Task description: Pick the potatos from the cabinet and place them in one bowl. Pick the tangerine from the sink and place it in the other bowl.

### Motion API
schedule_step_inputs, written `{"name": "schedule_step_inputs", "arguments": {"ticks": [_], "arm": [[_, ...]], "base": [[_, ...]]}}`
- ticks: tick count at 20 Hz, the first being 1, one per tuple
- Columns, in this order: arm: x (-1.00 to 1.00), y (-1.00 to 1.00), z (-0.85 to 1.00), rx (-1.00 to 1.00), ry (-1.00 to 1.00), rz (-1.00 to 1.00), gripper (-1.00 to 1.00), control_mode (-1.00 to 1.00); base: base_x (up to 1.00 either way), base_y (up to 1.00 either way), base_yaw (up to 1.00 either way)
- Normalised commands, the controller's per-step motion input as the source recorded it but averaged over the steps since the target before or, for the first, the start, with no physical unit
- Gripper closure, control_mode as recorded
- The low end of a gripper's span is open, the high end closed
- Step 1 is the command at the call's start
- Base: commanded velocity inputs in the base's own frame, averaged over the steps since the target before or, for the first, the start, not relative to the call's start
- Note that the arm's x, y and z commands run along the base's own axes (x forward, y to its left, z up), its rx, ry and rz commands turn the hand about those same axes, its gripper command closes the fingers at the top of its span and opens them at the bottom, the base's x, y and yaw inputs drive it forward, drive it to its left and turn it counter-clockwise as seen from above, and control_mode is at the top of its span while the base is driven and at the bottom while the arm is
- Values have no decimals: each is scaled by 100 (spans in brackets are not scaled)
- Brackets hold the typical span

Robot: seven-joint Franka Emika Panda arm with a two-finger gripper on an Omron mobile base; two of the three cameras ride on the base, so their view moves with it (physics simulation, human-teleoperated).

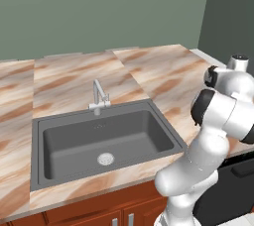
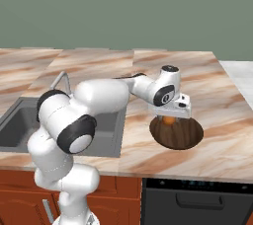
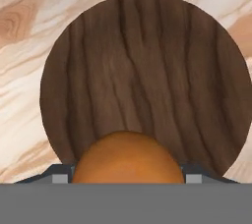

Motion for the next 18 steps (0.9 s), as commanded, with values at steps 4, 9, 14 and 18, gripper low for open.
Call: {"name": "schedule_step_inputs", "arguments": {"ticks": [4,9,14,18], "arm": [[42,-9,-21,8,10,0,100,-100],[39,-3,-26,5,4,0,100,-100],[28,-2,-35,2,0,0,100,-100],[7,0,-39,4,0,0,100,-100]], "base": [[0,0,0],[0,0,0],[0,0,0],[0,0,0]]}}
